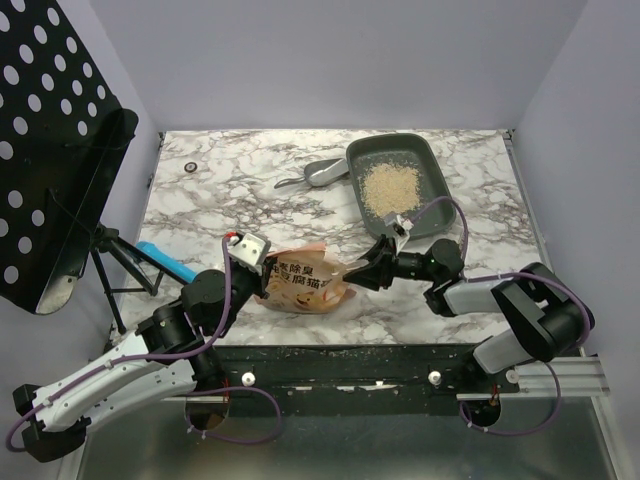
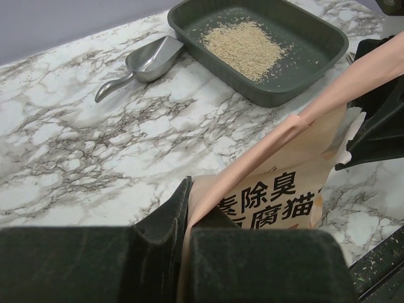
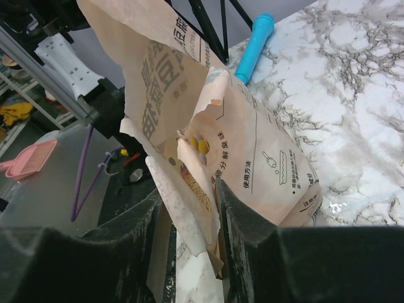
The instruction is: Fill the litter box with clean litter
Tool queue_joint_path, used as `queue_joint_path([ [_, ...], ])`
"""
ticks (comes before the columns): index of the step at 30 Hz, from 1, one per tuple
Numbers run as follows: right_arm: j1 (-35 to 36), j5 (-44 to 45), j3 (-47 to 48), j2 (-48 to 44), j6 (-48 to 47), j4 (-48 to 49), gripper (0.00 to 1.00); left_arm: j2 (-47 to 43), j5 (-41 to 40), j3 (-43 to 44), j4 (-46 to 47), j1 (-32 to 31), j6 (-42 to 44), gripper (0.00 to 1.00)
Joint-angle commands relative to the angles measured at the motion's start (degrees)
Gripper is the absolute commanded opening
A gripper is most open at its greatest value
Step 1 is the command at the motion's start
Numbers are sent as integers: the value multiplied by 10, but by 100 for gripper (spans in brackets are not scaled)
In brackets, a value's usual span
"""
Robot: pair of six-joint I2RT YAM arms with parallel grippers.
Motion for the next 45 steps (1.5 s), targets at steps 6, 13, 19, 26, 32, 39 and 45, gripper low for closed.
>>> queue_joint_path([
  [6, 2, -31, 22, -25, 20, 207, 35, -16, -2, 6, 59, 2, -7, 7],
  [13, 2, -33, 32, -15, 27, 207, 11, -21, -1, 2, 57, 2, -10, 9],
  [19, 1, -21, 27, -30, 24, 207, 0, -38, 10, -5, 45, 2, -17, 39],
  [26, -47, -63, 18, -102, 109, 204, 0, -59, 60, -7, 26, 2, -48, 82],
  [32, -117, -94, -24, -186, 191, 186, 0, -90, 63, -76, 105, 2, -76, 88],
  [39, -154, -94, -59, -365, 99, -98, 0, -72, 100, -214, 340, 5, -111, 88],
  [45, -155, -43, -42, -528, -21, -362, 0, -9, 166, -286, 531, 12, -88, 89],
])
